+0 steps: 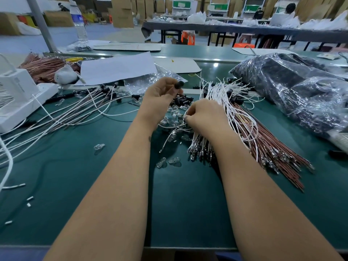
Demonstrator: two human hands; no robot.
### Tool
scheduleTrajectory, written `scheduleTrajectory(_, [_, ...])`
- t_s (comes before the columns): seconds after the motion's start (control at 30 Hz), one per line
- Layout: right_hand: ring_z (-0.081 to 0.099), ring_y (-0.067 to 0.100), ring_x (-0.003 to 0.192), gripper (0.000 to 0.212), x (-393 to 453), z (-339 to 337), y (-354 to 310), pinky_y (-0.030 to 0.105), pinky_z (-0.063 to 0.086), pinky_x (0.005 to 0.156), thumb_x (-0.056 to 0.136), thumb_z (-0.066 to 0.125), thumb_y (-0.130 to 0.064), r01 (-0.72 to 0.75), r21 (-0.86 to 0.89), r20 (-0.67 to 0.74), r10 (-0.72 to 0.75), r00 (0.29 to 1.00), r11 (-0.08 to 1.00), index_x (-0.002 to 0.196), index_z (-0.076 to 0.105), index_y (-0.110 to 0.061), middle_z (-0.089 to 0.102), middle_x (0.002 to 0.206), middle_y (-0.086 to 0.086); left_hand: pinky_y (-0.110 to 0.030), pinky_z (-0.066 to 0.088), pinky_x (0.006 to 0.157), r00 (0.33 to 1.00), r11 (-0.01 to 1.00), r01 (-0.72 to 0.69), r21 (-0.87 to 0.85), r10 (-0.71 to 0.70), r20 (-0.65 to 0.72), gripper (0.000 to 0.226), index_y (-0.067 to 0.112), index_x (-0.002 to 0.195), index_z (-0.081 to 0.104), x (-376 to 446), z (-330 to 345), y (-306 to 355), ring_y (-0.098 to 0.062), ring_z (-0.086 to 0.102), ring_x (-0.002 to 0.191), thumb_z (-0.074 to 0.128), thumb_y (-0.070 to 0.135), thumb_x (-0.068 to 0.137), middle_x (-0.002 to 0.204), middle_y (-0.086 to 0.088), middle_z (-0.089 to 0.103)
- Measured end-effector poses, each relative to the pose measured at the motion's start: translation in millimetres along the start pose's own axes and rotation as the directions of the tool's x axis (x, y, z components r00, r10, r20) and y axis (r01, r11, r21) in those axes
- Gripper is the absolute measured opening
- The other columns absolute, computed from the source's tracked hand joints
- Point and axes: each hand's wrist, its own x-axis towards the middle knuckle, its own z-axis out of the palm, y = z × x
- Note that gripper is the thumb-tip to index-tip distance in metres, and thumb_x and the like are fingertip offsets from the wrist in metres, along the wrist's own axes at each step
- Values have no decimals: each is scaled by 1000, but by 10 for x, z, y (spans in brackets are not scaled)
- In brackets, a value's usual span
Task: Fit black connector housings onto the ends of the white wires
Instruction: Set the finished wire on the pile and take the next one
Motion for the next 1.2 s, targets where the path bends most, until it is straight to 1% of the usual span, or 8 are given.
scheduleTrajectory(0.2, [59,23,96,9,-12,-29,0,39,49,89,87,60,-19,2,117,-16,0,1000,993,90,68,-23,68,93,-1,-20,46,96,999,992,-37,-121,38,7,18,20,89,59,4,-7,4,-3,63,91,55,3,94,80,12,70])
scheduleTrajectory(0.37, [59,15,77,9,-13,-56,17,28,49,68,86,59,-12,36,385,-155,26,988,922,92,61,-19,62,80,-4,-21,46,94,1000,979,-29,-203,31,6,19,18,88,59,-4,5,23,-5,65,89,55,1,94,77,12,72])
scheduleTrajectory(0.43, [57,11,68,11,-16,-67,19,24,45,61,83,61,-11,69,464,-201,29,979,883,88,62,-22,58,70,-8,-20,49,88,1000,980,-19,-196,23,16,17,16,90,60,-2,0,19,-5,65,82,54,0,94,76,9,71])
scheduleTrajectory(0.53, [56,9,61,11,-10,-77,14,23,46,61,83,67,-12,62,574,-195,63,979,816,84,68,-22,59,65,-7,-16,47,73,999,997,33,-66,-34,-16,18,17,88,62,2,-27,13,-2,59,68,54,2,94,73,3,64])
scheduleTrajectory(0.7, [60,6,66,6,2,-94,45,17,52,63,86,68,-14,-2,806,-139,192,971,592,84,69,-20,66,75,-3,-19,37,62,987,986,139,89,-131,-89,22,18,75,61,3,-32,4,-7,45,60,52,3,88,64,3,55])
scheduleTrajectory(0.87, [53,9,53,12,18,-134,52,22,47,56,90,61,-7,-43,963,-22,238,971,266,81,66,-11,63,60,-1,-9,34,47,985,969,164,182,-150,-88,18,15,75,61,-28,0,20,0,40,46,53,3,86,64,-2,53])
scheduleTrajectory(0.97, [53,11,51,11,15,-130,55,22,46,54,91,62,-8,-21,969,-31,208,978,244,80,64,-10,63,59,-1,-9,33,46,986,961,163,223,-152,-65,14,13,79,63,-37,19,32,-1,39,46,55,4,87,68,-8,54])
scheduleTrajectory(1.2, [54,6,49,11,11,-112,42,18,45,51,91,63,-8,3,943,-67,182,981,331,80,64,-9,61,59,-1,-11,32,45,987,954,162,251,-159,-34,15,14,79,64,-55,31,41,-3,36,47,55,5,87,71,-11,50])
